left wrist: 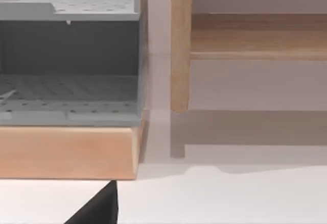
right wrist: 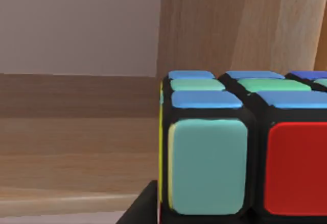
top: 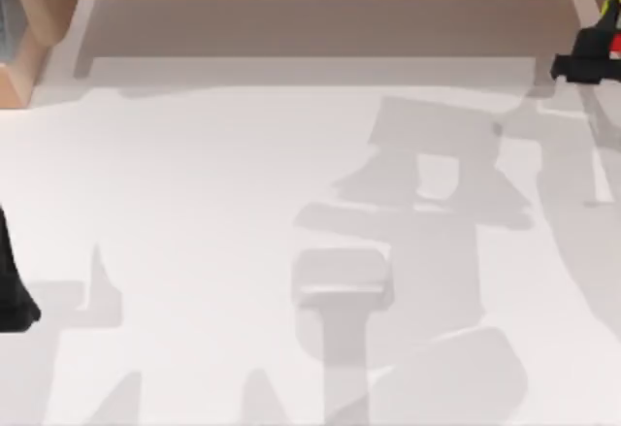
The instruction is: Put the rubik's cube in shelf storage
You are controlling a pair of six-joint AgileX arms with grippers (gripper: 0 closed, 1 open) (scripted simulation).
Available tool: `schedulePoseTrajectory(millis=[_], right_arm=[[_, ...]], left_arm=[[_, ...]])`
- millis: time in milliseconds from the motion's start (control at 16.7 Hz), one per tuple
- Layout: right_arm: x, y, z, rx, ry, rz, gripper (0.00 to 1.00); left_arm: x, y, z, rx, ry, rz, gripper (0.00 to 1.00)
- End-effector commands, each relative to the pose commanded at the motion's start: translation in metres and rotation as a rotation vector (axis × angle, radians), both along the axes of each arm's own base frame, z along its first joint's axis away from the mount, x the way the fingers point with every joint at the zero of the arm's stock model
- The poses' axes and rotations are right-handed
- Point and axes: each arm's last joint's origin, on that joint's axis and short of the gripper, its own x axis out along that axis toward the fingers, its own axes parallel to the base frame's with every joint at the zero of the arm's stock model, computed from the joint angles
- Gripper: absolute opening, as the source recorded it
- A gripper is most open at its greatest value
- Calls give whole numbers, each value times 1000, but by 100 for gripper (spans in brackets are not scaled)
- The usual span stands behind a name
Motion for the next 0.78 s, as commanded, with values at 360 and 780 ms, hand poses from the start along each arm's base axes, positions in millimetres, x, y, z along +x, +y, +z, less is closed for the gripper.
schedulePoseTrajectory(millis=[360, 780], right_arm=[[9, 51, -1, 53, -100, 196, 0], [22, 53, 7, 54, -122, 196, 0]], left_arm=[[0, 0, 0, 0, 0, 0, 100], [0, 0, 0, 0, 0, 0, 100]])
